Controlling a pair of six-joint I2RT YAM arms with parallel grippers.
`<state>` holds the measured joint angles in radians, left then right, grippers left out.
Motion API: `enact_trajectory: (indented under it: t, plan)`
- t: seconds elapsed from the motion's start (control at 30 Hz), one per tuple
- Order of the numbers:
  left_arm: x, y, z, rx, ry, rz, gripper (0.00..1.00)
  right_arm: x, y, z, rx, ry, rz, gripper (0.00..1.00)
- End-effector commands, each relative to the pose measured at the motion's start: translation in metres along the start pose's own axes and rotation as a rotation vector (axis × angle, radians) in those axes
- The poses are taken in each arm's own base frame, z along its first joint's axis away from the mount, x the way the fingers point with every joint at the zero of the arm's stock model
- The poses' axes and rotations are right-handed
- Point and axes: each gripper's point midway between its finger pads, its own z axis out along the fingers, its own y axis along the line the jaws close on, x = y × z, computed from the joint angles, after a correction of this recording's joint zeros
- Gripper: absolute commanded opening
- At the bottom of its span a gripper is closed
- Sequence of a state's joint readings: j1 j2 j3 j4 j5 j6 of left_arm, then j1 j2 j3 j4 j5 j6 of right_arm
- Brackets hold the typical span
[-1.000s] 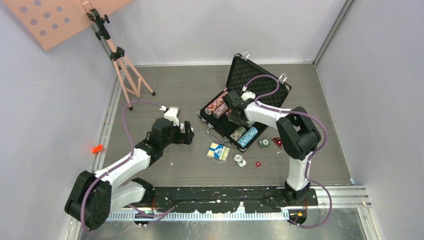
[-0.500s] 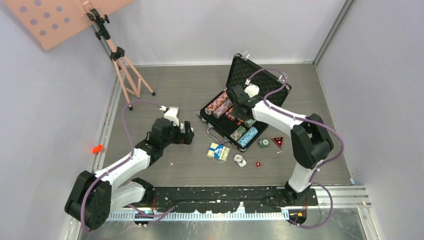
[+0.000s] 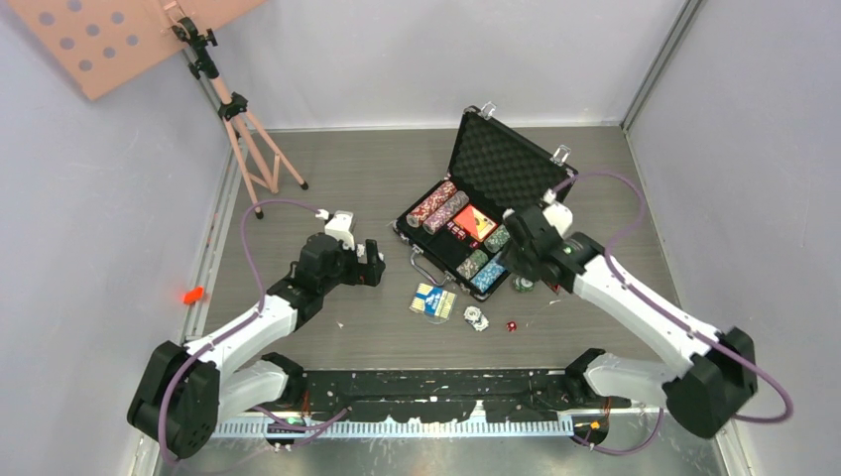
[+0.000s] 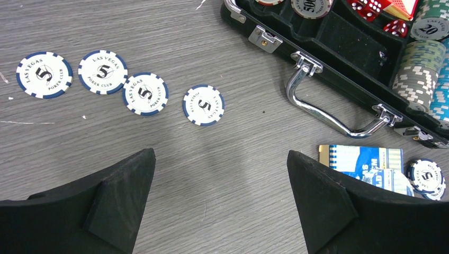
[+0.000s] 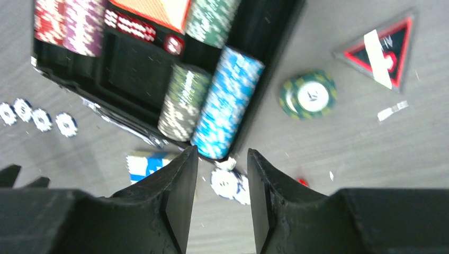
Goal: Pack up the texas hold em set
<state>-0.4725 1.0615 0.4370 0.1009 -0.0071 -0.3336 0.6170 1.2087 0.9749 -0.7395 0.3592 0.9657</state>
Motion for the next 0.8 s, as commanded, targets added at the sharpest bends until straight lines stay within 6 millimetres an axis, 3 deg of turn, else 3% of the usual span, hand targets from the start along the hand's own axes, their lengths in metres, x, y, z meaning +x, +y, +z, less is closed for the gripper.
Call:
enact_trajectory:
  t: [0.0, 0.1, 0.27, 0.43, 0.77]
  plan:
    - [-0.021, -0.005, 0.0, 0.007, -0.066, 0.009, 0.99, 0.039, -0.035, -0.02, 0.039, 0.103, 0.12, 0.47]
    - [-0.021, -0.004, 0.001, 0.001, -0.062, 0.014, 0.99, 0.062, -0.06, -0.031, 0.103, 0.145, 0.128, 0.54]
    - [-0.023, -0.004, -0.003, 0.002, -0.075, 0.014, 0.99, 0.082, -0.08, -0.045, 0.112, 0.173, 0.182, 0.55]
    - [-0.023, -0.004, -0.003, 0.003, -0.073, 0.015, 1.0, 0.105, -0.092, -0.033, 0.16, 0.221, 0.229, 0.56]
    - [-0.023, -0.003, -0.005, -0.001, -0.075, 0.018, 1.0, 0.125, -0.087, -0.003, 0.161, 0.24, 0.344, 0.49]
